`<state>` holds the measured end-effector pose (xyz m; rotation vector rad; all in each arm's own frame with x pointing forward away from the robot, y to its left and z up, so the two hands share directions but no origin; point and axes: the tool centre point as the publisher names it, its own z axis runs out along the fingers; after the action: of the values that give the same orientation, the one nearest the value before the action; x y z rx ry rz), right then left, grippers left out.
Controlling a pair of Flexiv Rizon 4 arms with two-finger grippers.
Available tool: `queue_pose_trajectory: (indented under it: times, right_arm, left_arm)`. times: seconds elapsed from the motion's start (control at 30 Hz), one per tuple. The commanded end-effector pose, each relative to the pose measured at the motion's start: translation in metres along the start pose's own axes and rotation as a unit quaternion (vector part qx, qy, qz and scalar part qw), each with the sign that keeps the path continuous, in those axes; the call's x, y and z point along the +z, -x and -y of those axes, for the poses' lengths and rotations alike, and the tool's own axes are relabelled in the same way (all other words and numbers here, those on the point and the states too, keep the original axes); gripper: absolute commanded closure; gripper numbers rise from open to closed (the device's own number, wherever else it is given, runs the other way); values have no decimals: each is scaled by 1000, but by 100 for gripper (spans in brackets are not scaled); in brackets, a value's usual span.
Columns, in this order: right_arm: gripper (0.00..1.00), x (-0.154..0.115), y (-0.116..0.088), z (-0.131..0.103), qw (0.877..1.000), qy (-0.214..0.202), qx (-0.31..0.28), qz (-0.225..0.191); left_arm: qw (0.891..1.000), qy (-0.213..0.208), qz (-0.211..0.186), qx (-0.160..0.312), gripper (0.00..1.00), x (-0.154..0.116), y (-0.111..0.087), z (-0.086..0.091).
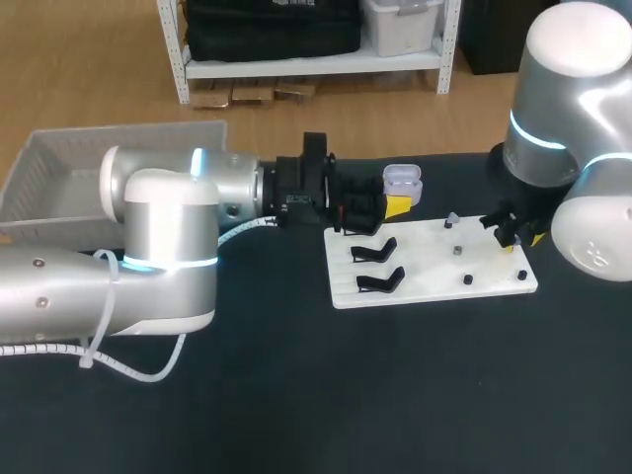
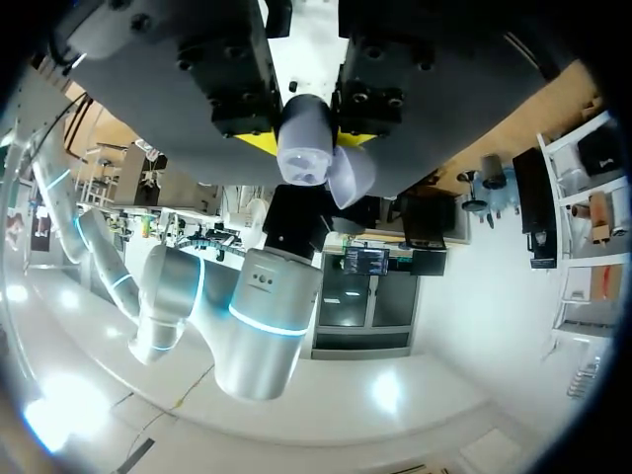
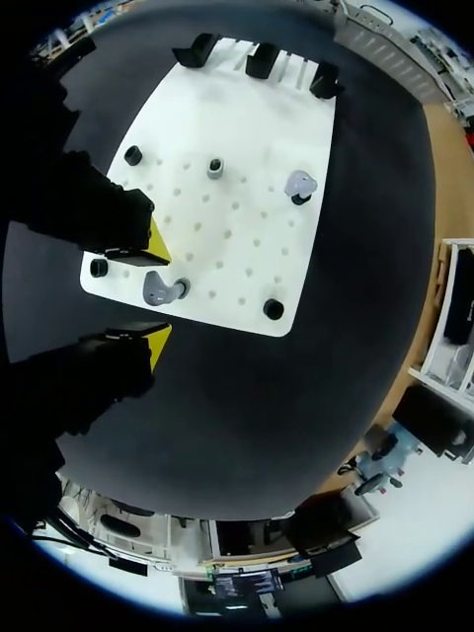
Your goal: Pick up each earbud case from the left stands, insert the matching earbuds, close the lid, and place the case in the box.
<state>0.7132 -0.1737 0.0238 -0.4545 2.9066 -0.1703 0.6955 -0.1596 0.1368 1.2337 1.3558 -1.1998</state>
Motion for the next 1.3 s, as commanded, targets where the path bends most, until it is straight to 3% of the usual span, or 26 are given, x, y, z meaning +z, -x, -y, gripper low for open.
queue_pose_trajectory:
  times: [0.03,0.27,0.4,0.47,0.53,0.67,0.83,1.1,1.3]
  right_arm:
    - [69,4,1,-2,1000,0,-1,-4]
    - [82,8,3,-3,1000,-2,2,-8]
    - [80,10,3,-4,1000,-3,5,-10]
    - [85,11,4,-4,1000,-7,5,-13]
    - [100,11,4,-4,1000,-8,5,-15]
    - [100,-2,0,-5,1000,-11,12,-11]
    - [100,-47,-5,-9,1000,-20,18,-9]
    - [100,-132,-21,-49,999,2,29,-39]
    - [100,-165,-33,-73,998,-11,43,-36]
  left_arm:
    - [1000,3,4,2,100,0,-2,1]
    - [1000,3,4,2,100,0,-2,1]
    - [1000,3,4,2,100,0,-2,1]
    - [1000,3,4,2,100,0,-2,1]
    - [1000,3,4,2,100,0,-2,1]
    - [1000,3,4,2,100,0,-2,1]
    - [1000,3,4,2,100,0,-2,1]
    - [1000,3,4,2,100,0,-2,1]
    - [1000,3,4,2,100,0,-2,1]
